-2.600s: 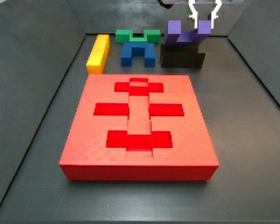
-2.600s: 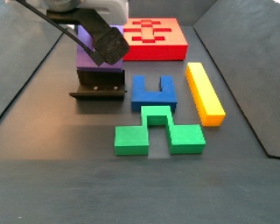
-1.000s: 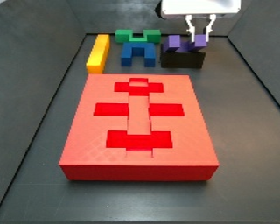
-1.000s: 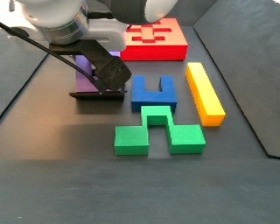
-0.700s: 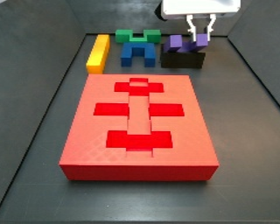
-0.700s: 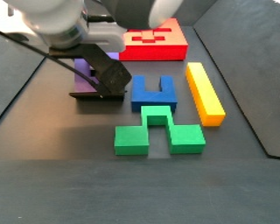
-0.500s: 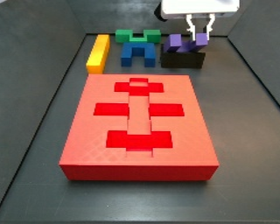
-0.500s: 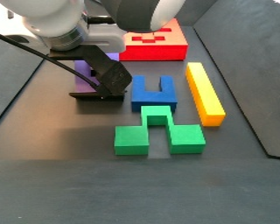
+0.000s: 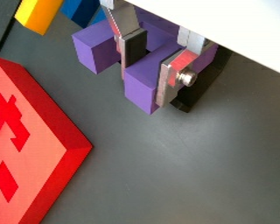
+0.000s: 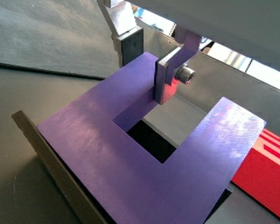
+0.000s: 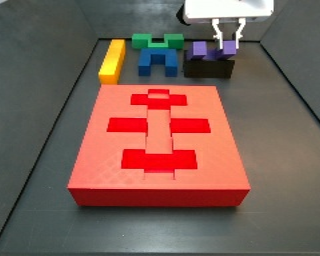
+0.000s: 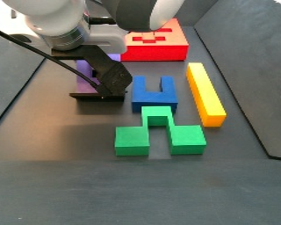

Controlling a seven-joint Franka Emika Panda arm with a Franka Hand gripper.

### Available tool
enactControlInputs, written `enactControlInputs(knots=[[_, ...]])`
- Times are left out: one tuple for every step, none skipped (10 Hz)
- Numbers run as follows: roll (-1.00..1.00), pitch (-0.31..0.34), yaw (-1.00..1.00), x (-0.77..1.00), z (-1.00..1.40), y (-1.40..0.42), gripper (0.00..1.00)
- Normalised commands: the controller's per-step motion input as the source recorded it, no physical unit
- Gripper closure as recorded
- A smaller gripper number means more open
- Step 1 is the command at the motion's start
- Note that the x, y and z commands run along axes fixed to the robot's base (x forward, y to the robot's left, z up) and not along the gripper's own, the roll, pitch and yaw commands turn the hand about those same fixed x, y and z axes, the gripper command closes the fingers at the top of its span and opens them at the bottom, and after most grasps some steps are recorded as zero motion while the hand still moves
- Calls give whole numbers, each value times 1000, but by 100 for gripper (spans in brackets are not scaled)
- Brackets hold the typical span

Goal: Pick up the purple object. Move up. Place the purple object on the fixture. Regrasp the purple object. Move to above the board. Insert the purple object.
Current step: Place the purple object on the fixture, then regrasp the purple object.

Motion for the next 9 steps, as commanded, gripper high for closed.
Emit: enactControlInputs(knots=[[0,0,0,0,0,0,100],[0,0,0,0,0,0,0],[0,0,0,0,20,11,0],[0,0,0,86,140,169,0],[0,0,0,40,363,340,0],[651,0,0,-17,560,163,0],[986,0,29,-80,557,89,0],[1000,0,49,-89,451,0,0],[1000,0,57,-100,346,0,0]])
